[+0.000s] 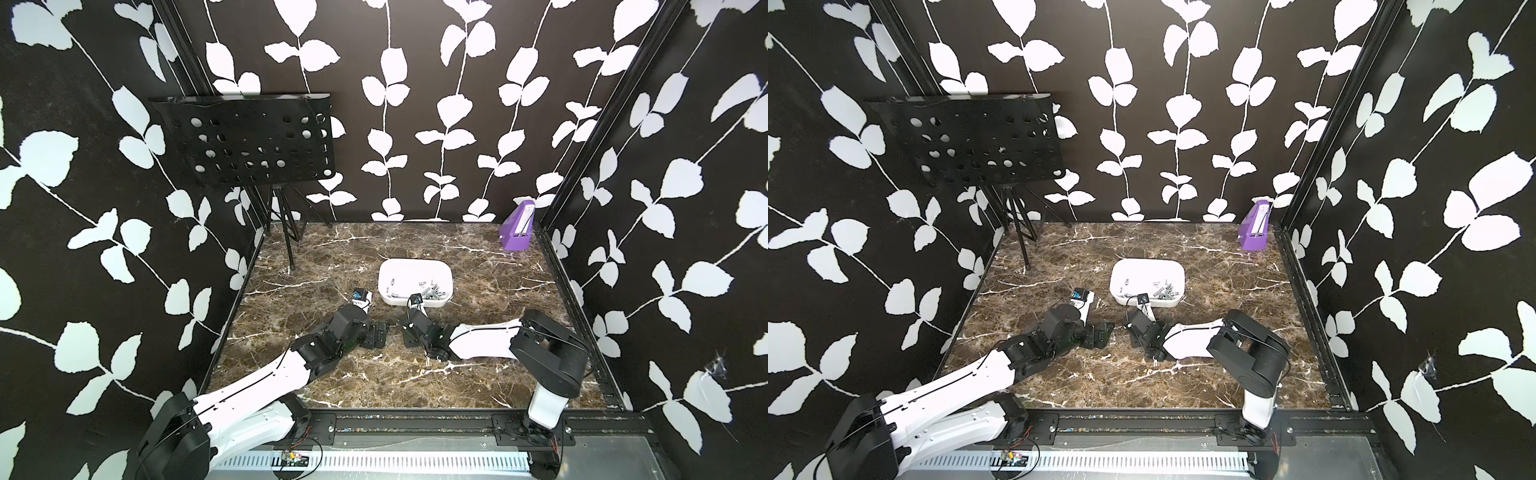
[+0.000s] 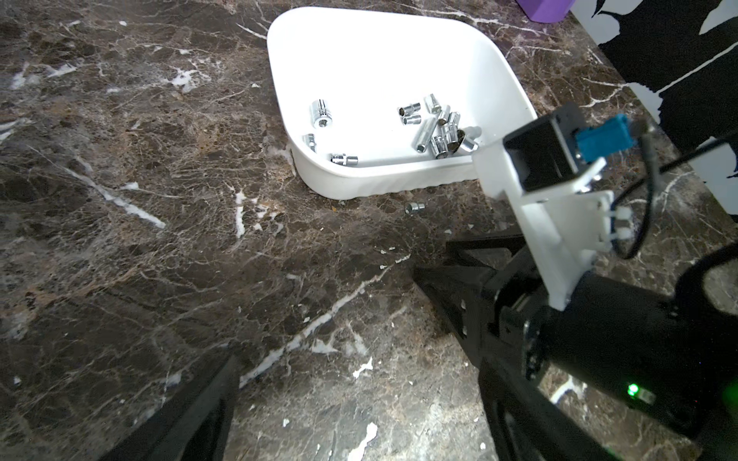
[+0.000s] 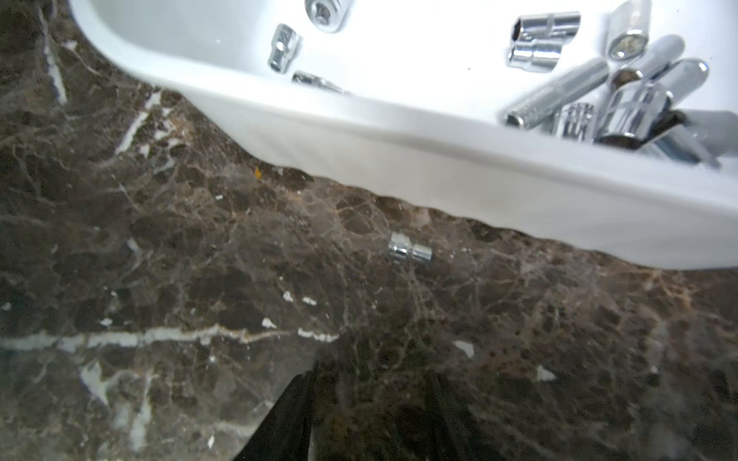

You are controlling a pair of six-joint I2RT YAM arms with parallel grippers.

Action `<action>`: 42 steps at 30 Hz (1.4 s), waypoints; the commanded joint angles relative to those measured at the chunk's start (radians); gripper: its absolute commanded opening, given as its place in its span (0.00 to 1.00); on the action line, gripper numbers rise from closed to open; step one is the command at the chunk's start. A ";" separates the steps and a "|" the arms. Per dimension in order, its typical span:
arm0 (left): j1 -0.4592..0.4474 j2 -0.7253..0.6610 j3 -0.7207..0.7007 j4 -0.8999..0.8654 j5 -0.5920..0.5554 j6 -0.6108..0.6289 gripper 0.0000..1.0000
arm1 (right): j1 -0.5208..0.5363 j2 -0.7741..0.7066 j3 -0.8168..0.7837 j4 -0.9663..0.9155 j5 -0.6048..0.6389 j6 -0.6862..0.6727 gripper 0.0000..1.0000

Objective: Put the socket on the desktop into the storage box
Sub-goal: Pick up the socket head from the center of the board.

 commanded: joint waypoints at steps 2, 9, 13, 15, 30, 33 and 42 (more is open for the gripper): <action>-0.004 -0.017 -0.015 -0.015 -0.016 0.002 0.94 | -0.017 0.040 0.034 0.006 -0.036 0.020 0.51; -0.004 -0.010 -0.014 -0.013 -0.011 0.002 0.94 | -0.034 0.027 0.016 0.006 -0.028 0.027 0.56; -0.004 -0.015 -0.013 -0.016 -0.012 0.003 0.94 | -0.035 0.039 0.010 0.025 -0.033 0.027 0.59; -0.004 -0.017 -0.015 -0.016 -0.019 0.006 0.94 | -0.036 0.051 0.013 0.034 -0.041 0.024 0.59; -0.004 -0.029 -0.017 -0.018 -0.023 0.003 0.94 | -0.053 0.078 0.053 0.000 0.023 0.028 0.59; -0.004 -0.030 -0.020 -0.016 -0.024 0.002 0.94 | -0.052 0.098 0.071 -0.033 0.058 0.025 0.58; -0.005 -0.029 -0.019 -0.015 -0.025 0.001 0.94 | -0.063 0.139 0.102 -0.044 0.097 0.024 0.53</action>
